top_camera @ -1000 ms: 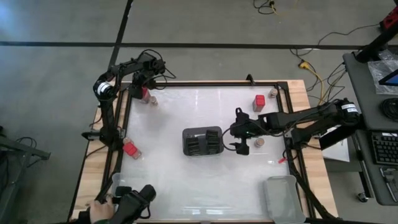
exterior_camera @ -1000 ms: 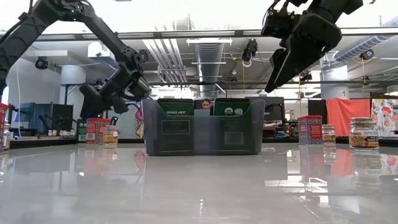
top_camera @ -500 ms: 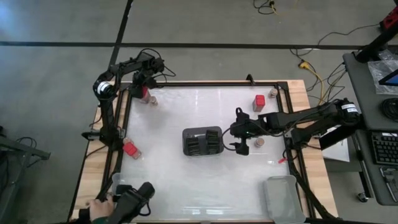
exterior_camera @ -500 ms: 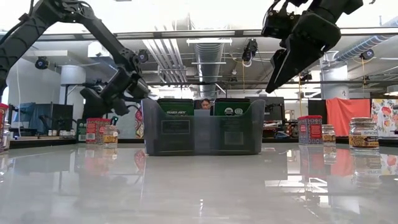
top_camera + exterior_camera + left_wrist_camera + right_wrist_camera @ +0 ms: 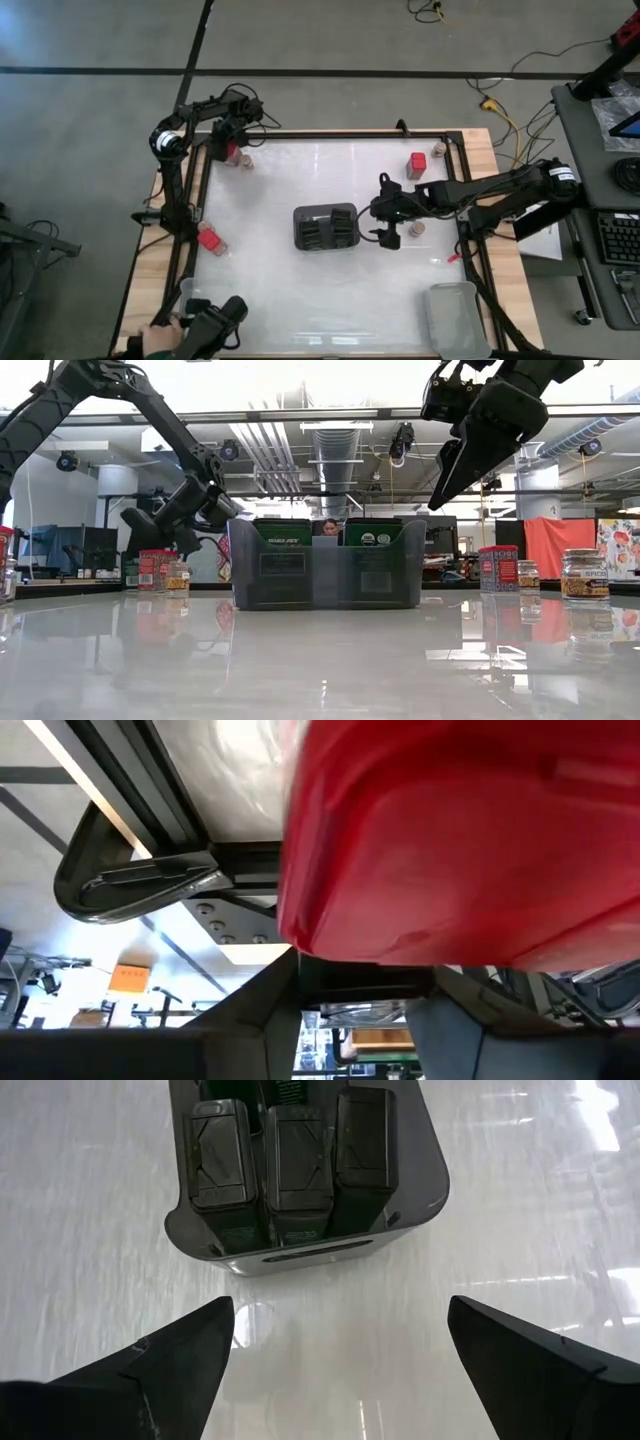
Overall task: Sort spices by type
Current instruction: Put the black seasoning can into the black bin
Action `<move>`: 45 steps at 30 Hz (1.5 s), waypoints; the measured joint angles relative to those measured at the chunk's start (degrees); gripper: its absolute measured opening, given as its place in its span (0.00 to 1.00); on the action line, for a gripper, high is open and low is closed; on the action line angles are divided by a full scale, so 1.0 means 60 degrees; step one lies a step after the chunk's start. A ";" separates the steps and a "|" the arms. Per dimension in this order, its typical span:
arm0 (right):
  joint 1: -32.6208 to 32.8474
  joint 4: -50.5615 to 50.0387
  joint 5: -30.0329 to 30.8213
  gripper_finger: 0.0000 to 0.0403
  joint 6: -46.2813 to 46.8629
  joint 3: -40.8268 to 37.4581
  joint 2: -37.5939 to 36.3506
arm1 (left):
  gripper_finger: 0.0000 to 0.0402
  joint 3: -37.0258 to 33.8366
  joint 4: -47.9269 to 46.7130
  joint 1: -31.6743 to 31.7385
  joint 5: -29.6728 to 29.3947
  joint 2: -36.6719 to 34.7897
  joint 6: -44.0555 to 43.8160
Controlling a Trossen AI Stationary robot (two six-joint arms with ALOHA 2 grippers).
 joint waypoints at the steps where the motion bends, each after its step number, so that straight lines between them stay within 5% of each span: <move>1: 0.0000 0.0000 -0.0002 0.89 -0.0001 0.0000 0.0000 | 0.34 0.0014 0.0022 0.0000 0.0000 0.0000 -0.0007; 17: -0.0009 -0.0229 -0.0004 0.89 -0.0328 0.0000 0.0000 | 0.30 0.0426 -0.0298 -0.0461 0.0196 -0.0644 0.0072; 30: -0.0047 0.0099 0.0007 0.89 -0.0776 0.0000 0.0000 | 0.30 0.1802 -0.0719 -0.1380 0.0284 -0.2550 -0.1253; 37: -0.0047 0.0142 0.0036 0.89 -0.1007 0.0000 -0.0004 | 0.30 0.1848 -0.0520 -0.2845 0.2783 -0.3445 -0.3043; 45: -0.0047 -0.0495 0.0987 0.89 -0.0920 0.0000 -0.0693 | 0.30 0.3178 -0.0671 -0.4500 0.5102 -0.2556 -0.4850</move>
